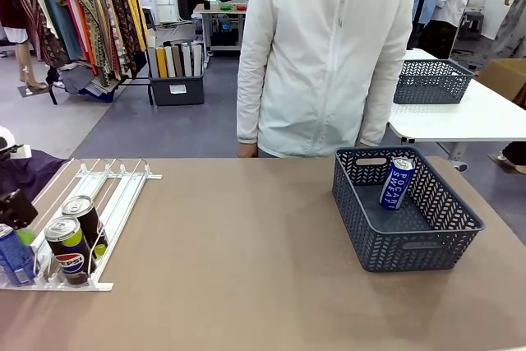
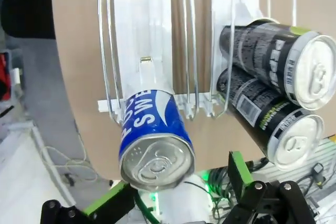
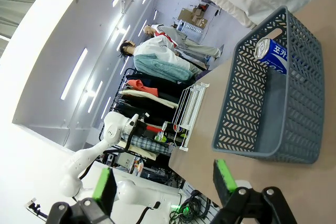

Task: Retrieve and store the cans from the dispenser.
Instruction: Pick up the last remaining can from one row of the Automatic Can Dispenser and place it in the middle of the table.

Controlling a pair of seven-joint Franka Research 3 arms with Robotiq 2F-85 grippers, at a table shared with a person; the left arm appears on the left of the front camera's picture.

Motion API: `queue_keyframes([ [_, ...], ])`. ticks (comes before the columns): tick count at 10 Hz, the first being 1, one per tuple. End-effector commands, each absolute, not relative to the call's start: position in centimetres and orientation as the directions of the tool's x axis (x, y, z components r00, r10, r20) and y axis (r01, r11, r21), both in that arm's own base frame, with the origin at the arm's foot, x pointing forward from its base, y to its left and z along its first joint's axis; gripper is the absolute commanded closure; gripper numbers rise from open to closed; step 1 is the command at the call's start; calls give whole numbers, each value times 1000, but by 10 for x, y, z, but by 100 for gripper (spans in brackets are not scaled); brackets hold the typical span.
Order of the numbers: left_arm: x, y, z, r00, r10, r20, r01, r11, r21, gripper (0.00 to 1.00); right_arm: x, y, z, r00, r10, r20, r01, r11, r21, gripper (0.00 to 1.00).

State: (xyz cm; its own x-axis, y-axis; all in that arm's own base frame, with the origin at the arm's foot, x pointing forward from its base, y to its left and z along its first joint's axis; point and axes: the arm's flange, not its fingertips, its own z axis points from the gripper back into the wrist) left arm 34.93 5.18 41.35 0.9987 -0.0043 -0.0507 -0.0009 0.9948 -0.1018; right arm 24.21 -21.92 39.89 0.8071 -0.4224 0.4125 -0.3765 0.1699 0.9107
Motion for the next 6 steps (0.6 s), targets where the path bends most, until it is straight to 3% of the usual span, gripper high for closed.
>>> queue_keyframes([
  [1,340,53,394,997,31,-67,-36,996,-84,0,241,-220,403,812,-415,410,-376,165,912,0],
  [6,345,59,389,995,91,-40,-93,995,-44,0,241,-220,403,812,-415,410,-376,165,912,0],
])
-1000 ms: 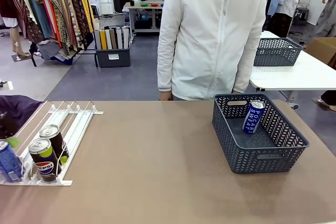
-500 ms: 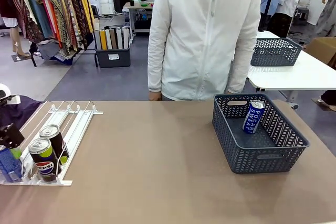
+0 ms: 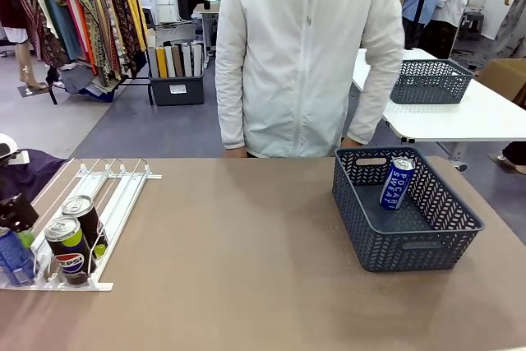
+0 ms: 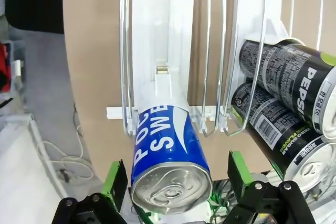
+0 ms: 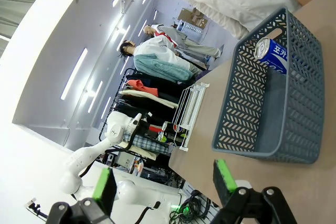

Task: Retrieve and store the cans from the dispenser.
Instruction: Pick up the last remaining can from one row of the Automatic Can Dispenser and place it in the middle of the table.

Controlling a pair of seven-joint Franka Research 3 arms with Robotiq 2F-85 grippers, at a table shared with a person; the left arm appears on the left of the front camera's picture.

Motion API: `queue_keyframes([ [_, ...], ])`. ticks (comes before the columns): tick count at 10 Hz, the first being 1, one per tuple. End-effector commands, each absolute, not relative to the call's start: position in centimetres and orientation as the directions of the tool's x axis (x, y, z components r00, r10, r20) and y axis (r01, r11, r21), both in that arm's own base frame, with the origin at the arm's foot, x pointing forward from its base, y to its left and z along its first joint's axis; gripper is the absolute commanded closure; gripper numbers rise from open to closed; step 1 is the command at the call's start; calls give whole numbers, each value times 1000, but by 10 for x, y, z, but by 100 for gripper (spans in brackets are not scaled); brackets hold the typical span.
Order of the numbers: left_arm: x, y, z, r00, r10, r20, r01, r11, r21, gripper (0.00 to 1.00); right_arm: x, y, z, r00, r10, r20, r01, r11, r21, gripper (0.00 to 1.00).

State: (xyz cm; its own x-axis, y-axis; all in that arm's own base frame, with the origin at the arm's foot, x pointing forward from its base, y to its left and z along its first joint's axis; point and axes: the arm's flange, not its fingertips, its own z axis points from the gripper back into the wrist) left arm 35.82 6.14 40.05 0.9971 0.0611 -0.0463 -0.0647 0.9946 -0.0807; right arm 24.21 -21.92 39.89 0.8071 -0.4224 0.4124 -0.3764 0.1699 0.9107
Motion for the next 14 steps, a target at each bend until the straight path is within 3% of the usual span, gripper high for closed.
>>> queue_keyframes([
  [1,345,59,389,995,91,-44,-93,994,-50,0,241,-220,403,812,-415,410,-376,165,912,0],
  [4,345,60,388,995,92,-36,-94,995,-46,0,241,-220,403,812,-415,410,-376,165,912,0],
  [5,346,60,388,995,98,-17,-98,994,-40,29,241,-220,403,812,-415,410,-376,165,912,0],
  [6,346,60,387,995,98,-17,-98,994,-43,88,241,-220,403,812,-415,410,-376,165,912,0],
  [7,346,60,388,995,104,-4,-104,994,-23,100,241,-220,403,812,-415,410,-376,165,912,0],
  [14,345,59,394,995,103,10,-102,994,-29,100,241,-220,403,812,-415,410,-376,165,912,0],
])
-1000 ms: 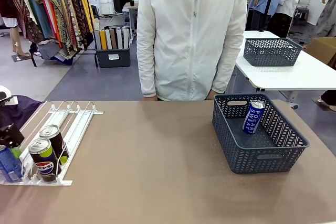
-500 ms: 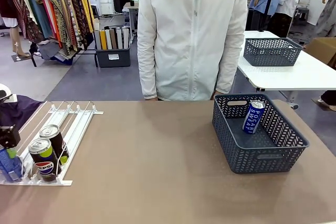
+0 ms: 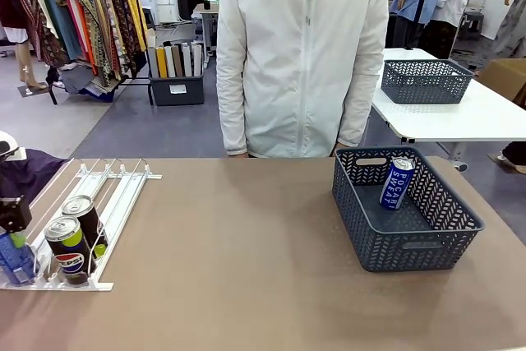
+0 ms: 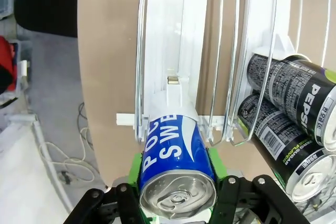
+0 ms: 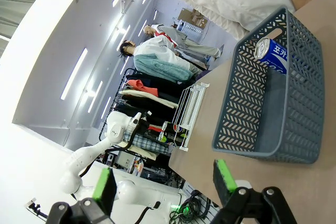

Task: Retrieve and store the cans from the dispenser.
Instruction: Pick up the last remaining can from one row of the Automatic Can Dispenser and place it in the middle of the table.

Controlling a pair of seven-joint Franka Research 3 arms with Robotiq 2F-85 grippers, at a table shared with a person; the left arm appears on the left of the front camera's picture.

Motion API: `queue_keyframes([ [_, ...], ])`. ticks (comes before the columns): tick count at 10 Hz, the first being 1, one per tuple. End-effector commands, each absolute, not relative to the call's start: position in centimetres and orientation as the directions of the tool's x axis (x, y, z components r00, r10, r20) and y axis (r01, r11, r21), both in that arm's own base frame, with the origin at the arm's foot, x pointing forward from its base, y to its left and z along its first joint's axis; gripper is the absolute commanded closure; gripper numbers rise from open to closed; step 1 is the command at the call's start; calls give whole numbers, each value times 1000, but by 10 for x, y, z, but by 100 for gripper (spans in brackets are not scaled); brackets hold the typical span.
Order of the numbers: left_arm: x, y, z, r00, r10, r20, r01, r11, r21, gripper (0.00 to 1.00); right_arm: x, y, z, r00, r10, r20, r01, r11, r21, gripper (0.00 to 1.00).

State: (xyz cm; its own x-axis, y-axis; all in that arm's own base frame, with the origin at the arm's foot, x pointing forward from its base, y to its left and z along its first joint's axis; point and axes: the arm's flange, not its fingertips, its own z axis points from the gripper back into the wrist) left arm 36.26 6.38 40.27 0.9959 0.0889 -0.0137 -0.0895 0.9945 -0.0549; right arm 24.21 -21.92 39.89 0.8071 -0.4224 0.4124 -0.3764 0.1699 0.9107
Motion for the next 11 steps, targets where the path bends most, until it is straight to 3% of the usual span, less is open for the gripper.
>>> queue_keyframes([
  [1,339,60,416,993,101,57,-99,995,-27,100,241,-220,403,812,-415,410,-376,165,912,0],
  [6,250,78,599,955,19,296,19,992,-125,100,241,-220,403,812,-415,410,-376,165,912,0],
  [7,236,85,612,926,47,376,15,987,-160,100,241,-220,403,812,-415,410,-376,165,912,0],
  [9,221,112,609,911,102,400,35,946,-322,100,241,-220,403,812,-415,410,-376,165,912,0],
  [10,218,88,627,926,70,371,-12,988,-155,100,241,-220,403,812,-415,410,-376,165,912,0],
  [11,218,88,627,926,70,371,-12,988,-155,100,241,-220,403,812,-415,410,-376,165,912,0],
])
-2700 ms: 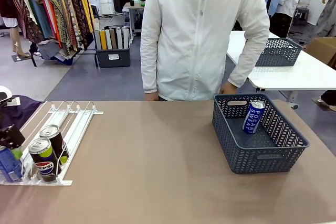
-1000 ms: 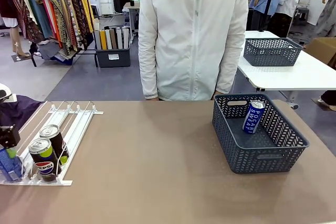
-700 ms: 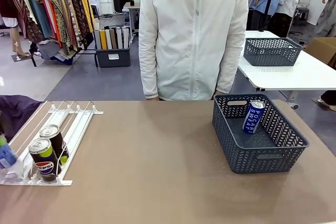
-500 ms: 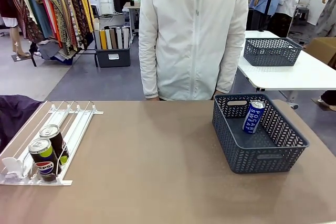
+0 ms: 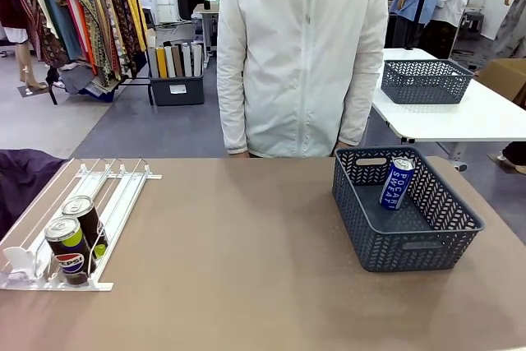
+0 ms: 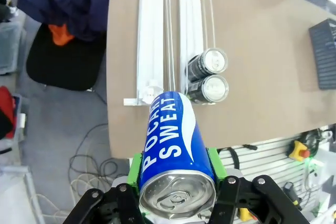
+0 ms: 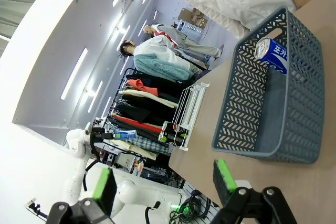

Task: Retrieve and store the cans from the dispenser.
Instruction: Pick up the last remaining can from one row of the Automatic Can Dispenser and place it in the middle of the table.

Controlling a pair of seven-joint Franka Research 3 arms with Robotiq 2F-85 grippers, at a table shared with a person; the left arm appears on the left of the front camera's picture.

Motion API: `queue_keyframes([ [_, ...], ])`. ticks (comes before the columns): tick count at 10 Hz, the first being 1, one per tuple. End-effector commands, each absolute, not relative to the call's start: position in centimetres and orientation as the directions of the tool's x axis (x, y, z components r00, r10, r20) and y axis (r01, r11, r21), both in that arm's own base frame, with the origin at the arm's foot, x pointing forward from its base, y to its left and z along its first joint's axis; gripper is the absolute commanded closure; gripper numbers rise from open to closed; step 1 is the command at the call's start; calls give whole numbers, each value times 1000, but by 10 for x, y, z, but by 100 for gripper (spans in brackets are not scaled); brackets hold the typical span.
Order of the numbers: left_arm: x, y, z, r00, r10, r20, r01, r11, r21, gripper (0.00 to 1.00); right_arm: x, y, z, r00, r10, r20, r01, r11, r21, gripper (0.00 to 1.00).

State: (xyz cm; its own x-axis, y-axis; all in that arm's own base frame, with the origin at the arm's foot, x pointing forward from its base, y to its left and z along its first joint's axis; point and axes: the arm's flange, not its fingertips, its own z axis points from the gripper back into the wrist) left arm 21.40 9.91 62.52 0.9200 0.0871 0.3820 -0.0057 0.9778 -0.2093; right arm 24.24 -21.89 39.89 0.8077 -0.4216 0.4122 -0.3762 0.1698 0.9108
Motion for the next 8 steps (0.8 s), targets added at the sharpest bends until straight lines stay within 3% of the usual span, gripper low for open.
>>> queue_keyframes([
  [1,218,88,627,926,70,371,-12,988,-155,100,241,-220,403,812,-415,410,-376,165,912,0],
  [3,217,92,625,925,74,374,-2,982,-188,100,241,-220,403,812,-415,410,-376,165,912,0],
  [4,238,78,632,913,72,402,15,978,-209,100,241,-220,403,812,-415,410,-376,165,912,0],
  [6,302,7,650,903,-34,428,101,986,-134,100,241,-220,403,812,-415,410,-376,165,912,0],
  [8,371,-121,638,895,-289,340,316,948,-26,100,241,-220,403,812,-415,410,-376,165,912,0],
])
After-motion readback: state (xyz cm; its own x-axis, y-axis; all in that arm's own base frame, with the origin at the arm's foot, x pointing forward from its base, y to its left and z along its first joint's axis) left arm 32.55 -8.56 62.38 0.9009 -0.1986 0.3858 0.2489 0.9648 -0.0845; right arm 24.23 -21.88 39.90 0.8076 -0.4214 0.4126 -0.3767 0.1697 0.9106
